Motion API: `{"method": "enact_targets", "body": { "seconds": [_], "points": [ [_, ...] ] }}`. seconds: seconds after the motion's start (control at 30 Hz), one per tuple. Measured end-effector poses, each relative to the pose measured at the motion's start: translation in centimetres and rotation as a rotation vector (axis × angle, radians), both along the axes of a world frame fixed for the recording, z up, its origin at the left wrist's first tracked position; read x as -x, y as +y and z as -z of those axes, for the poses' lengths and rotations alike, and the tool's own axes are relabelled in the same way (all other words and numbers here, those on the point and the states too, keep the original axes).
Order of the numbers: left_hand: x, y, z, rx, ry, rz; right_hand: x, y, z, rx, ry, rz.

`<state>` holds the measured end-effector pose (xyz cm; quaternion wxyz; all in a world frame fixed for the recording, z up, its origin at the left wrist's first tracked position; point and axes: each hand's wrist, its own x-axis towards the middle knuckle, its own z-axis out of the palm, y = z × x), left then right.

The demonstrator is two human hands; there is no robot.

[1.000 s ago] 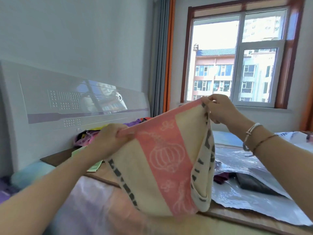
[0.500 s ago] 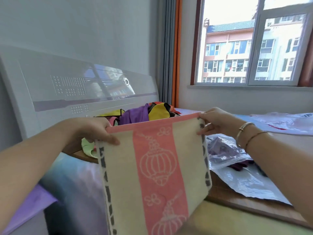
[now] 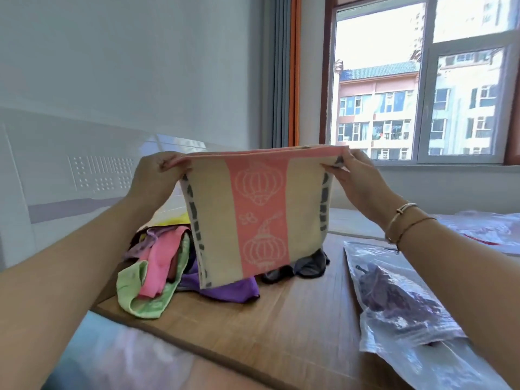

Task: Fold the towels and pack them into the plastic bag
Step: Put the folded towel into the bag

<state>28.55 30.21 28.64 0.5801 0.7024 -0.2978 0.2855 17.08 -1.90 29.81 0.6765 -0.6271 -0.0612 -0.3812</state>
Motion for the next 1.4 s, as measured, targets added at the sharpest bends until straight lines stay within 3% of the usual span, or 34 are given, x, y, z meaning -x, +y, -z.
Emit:
{"method": "enact_targets", "body": {
  "seconds": [0.13, 0.37, 0.57, 0.7, 0.8, 1.03, 1.1, 1.17, 1.23, 1.33, 1.4],
  "points": [
    [1.8, 1.6, 3.9, -0.215, 0.002, -0.031, 2.3, -0.3, 4.2, 0.288, 0.235, 0.13],
    [3.5, 6.3, 17.9, -0.789, 0.415, 0.085, 5.8, 0.0, 16.3, 0.878, 0.807, 0.108],
    [4.1, 7.2, 21.5, -0.729, 0.722, 0.319, 7.4, 1.6, 18.6, 0.743, 0.921, 0.047],
    [3.5, 5.9, 21.3, -0.791, 0.86, 0.335, 6.2, 2.2, 18.7, 0.875, 1.086, 0.163],
    [2.7, 4.1, 20.9, -0.763, 0.787, 0.202, 4.3, 2.1, 19.5, 0.908, 1.08, 0.267],
    [-2.6, -1.7, 21.9, -0.457, 0.509, -0.194, -2.6, -0.2, 21.1, 0.756, 0.94, 0.506],
    [-3.9, -2.8, 23.4, -0.521, 0.466, -0.281, -3.9, -0.3, 21.9, 0.793, 0.98, 0.513],
    [-3.8, -3.5, 24.9, -0.735, 0.401, -0.49, -4.6, -0.1, 23.0, 0.816, 1.07, 0.441],
    [-3.7, -4.2, 26.4, -0.889, 0.209, -0.682, -4.8, 0.3, 23.4, 0.825, 1.156, 0.36],
    [-1.1, -7.2, 26.0, -0.687, -0.043, -0.358, -4.0, 1.0, 22.5, 0.846, 1.255, 0.224],
    [1.2, -9.9, 25.1, -0.573, 0.081, -0.057, -3.1, 1.2, 21.4, 0.759, 1.23, 0.11]
  ]
}}
